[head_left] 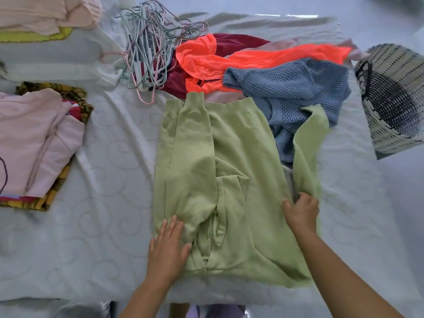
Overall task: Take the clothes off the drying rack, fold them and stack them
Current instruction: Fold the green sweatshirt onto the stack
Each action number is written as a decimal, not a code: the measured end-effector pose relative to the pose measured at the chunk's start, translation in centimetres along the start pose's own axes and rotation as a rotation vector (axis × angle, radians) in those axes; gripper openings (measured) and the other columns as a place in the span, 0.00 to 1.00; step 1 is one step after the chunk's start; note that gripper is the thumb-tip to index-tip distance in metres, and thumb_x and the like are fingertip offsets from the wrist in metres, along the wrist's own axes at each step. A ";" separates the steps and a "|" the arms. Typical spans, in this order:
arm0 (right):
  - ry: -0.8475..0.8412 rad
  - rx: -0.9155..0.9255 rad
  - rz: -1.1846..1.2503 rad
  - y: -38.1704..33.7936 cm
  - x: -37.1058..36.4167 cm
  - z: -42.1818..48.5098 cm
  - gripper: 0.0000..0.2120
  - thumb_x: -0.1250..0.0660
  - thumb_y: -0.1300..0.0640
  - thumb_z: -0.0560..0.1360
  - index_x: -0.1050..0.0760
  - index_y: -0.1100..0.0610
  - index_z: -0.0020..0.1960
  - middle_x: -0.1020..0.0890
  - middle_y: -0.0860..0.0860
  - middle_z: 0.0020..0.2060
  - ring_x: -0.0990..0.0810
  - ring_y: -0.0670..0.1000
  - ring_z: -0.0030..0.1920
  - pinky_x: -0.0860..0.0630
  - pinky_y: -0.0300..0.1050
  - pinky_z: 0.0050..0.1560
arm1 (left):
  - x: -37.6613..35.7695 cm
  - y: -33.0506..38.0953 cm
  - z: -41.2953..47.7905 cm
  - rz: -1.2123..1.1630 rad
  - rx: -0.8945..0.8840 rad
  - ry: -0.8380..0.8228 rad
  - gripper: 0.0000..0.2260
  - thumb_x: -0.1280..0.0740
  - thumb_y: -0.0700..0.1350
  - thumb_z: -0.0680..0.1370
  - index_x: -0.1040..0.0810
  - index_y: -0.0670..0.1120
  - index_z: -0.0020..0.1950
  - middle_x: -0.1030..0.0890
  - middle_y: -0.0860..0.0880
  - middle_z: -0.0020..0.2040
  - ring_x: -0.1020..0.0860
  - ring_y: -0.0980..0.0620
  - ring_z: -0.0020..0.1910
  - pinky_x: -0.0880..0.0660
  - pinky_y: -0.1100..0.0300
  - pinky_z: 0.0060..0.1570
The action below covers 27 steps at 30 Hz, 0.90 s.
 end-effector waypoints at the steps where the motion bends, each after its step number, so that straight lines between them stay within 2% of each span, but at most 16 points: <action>1: -0.063 0.001 0.018 0.3 -0.4 0.0 0.13 0.36 0.61 0.73 0.26 0.68 0.54 0.24 0.64 0.53 0.25 0.63 0.53 0.28 0.53 0.53 | 0.0 -0.2 0.1 0.011 -0.003 0.002 0.28 0.43 0.55 0.80 0.50 0.52 0.76 0.56 0.54 0.77 0.57 0.54 0.76 0.48 0.52 0.72; 3: -0.170 0.046 -0.045 0.5 -1.0 -0.6 0.11 0.35 0.59 0.73 0.25 0.63 0.52 0.22 0.60 0.49 0.23 0.60 0.48 0.28 0.48 0.43 | 0.5 -0.2 0.2 0.019 -0.007 0.036 0.27 0.41 0.54 0.79 0.46 0.50 0.76 0.51 0.52 0.78 0.52 0.52 0.76 0.45 0.51 0.71; 4: -0.186 0.051 -0.078 0.5 -0.9 -0.8 0.08 0.34 0.58 0.73 0.25 0.60 0.49 0.23 0.59 0.49 0.23 0.59 0.46 0.30 0.45 0.39 | 1.1 0.1 0.2 0.022 -0.030 0.087 0.26 0.37 0.51 0.78 0.39 0.47 0.74 0.44 0.48 0.77 0.45 0.48 0.76 0.41 0.48 0.70; 5: -0.197 0.057 -0.097 0.4 -0.7 -0.9 0.04 0.34 0.58 0.72 0.27 0.58 0.42 0.24 0.59 0.46 0.24 0.58 0.44 0.33 0.44 0.36 | 1.6 0.8 0.1 0.035 -0.076 0.163 0.24 0.31 0.48 0.74 0.31 0.45 0.69 0.34 0.42 0.72 0.36 0.44 0.71 0.34 0.45 0.65; 7: -0.174 0.129 -0.067 -0.1 -0.2 -0.6 0.12 0.33 0.57 0.70 0.34 0.55 0.32 0.27 0.58 0.40 0.28 0.57 0.41 0.37 0.44 0.34 | 1.9 2.5 -0.4 -0.003 -0.203 0.294 0.22 0.26 0.43 0.66 0.27 0.46 0.58 0.23 0.40 0.59 0.25 0.41 0.59 0.25 0.45 0.53; 9: -0.045 0.220 0.003 -0.8 1.4 -0.6 0.08 0.31 0.54 0.70 0.28 0.54 0.35 0.28 0.57 0.43 0.30 0.57 0.47 0.34 0.46 0.42 | 1.7 5.0 -1.0 -0.183 -0.307 0.270 0.20 0.29 0.42 0.69 0.27 0.46 0.59 0.24 0.43 0.60 0.24 0.44 0.58 0.27 0.55 0.58; 10: 0.030 0.208 0.024 -0.6 2.2 -0.5 0.07 0.30 0.54 0.70 0.24 0.57 0.44 0.27 0.59 0.48 0.30 0.58 0.53 0.33 0.49 0.49 | 1.7 6.2 -1.0 -0.282 -0.316 0.245 0.17 0.32 0.43 0.72 0.27 0.44 0.60 0.26 0.45 0.62 0.26 0.47 0.60 0.33 0.63 0.62; 12: 0.079 0.003 0.090 1.5 3.3 -0.1 0.21 0.30 0.56 0.71 0.29 0.62 0.62 0.31 0.61 0.61 0.33 0.61 0.62 0.34 0.54 0.59 | 1.4 8.2 -0.6 -0.347 -0.330 0.173 0.17 0.39 0.48 0.75 0.26 0.43 0.61 0.27 0.48 0.63 0.28 0.51 0.62 0.39 0.70 0.61; 13: 0.032 -0.140 0.186 3.0 3.2 0.0 0.25 0.31 0.57 0.72 0.32 0.64 0.65 0.31 0.61 0.62 0.32 0.62 0.62 0.32 0.54 0.58 | 1.4 9.2 -0.1 -0.341 -0.348 0.146 0.17 0.40 0.48 0.75 0.26 0.44 0.61 0.27 0.49 0.62 0.27 0.52 0.60 0.37 0.69 0.59; 15: -0.136 -0.316 0.432 4.9 2.3 0.1 0.25 0.30 0.58 0.72 0.32 0.66 0.64 0.25 0.60 0.56 0.25 0.60 0.55 0.28 0.53 0.54 | 1.6 11.3 1.1 -0.346 -0.375 0.097 0.13 0.39 0.44 0.78 0.27 0.45 0.61 0.26 0.51 0.60 0.26 0.53 0.56 0.33 0.66 0.55; 19: -0.355 -0.303 0.577 5.0 2.6 -0.3 0.21 0.27 0.57 0.70 0.26 0.64 0.59 0.20 0.56 0.52 0.23 0.56 0.50 0.28 0.48 0.47 | 2.3 16.5 3.3 -0.376 -0.401 -0.048 0.10 0.38 0.43 0.79 0.24 0.43 0.58 0.21 0.49 0.54 0.24 0.52 0.50 0.31 0.64 0.51; 22: -0.459 -0.220 0.774 3.8 3.9 -0.9 0.34 0.22 0.42 0.57 0.24 0.59 0.57 0.17 0.54 0.51 0.20 0.55 0.50 0.25 0.49 0.49 | 1.9 20.1 2.8 -0.554 -0.377 -0.170 0.11 0.33 0.45 0.77 0.23 0.42 0.56 0.21 0.50 0.48 0.25 0.59 0.42 0.28 0.66 0.48; 23: -0.512 -0.187 0.833 3.1 4.2 -1.2 0.34 0.23 0.41 0.58 0.24 0.59 0.57 0.16 0.55 0.50 0.18 0.56 0.50 0.23 0.50 0.49 | 1.4 21.1 2.1 -0.665 -0.363 -0.249 0.12 0.31 0.45 0.75 0.23 0.43 0.57 0.22 0.51 0.46 0.25 0.63 0.40 0.28 0.69 0.46; 24: -0.560 -0.136 0.878 2.1 4.6 -1.8 0.27 0.27 0.44 0.65 0.24 0.60 0.57 0.16 0.57 0.49 0.18 0.57 0.49 0.21 0.51 0.48 | 0.8 21.9 1.2 -0.795 -0.344 -0.337 0.14 0.30 0.45 0.74 0.24 0.44 0.58 0.22 0.53 0.46 0.25 0.66 0.39 0.28 0.72 0.45; 25: -0.595 -0.085 0.913 1.1 4.9 -2.3 0.19 0.32 0.49 0.72 0.24 0.61 0.57 0.16 0.58 0.48 0.17 0.57 0.48 0.20 0.52 0.47 | 0.3 22.7 0.5 -0.912 -0.324 -0.408 0.16 0.28 0.45 0.73 0.25 0.46 0.60 0.22 0.54 0.48 0.24 0.66 0.41 0.27 0.72 0.46; 27: -0.652 -0.020 0.946 -0.9 5.2 -3.4 0.13 0.39 0.56 0.76 0.24 0.62 0.57 0.17 0.60 0.49 0.18 0.57 0.48 0.20 0.51 0.49 | -0.4 23.3 -0.6 -1.115 -0.269 -0.469 0.23 0.26 0.47 0.70 0.27 0.51 0.63 0.21 0.56 0.53 0.22 0.65 0.50 0.26 0.69 0.50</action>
Point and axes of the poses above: each hand's wrist, its own z-axis towards the middle knuckle, its own x-axis out of the back of the hand, y = z × x, the point moved 7 cm from there along z, towards the middle knuckle
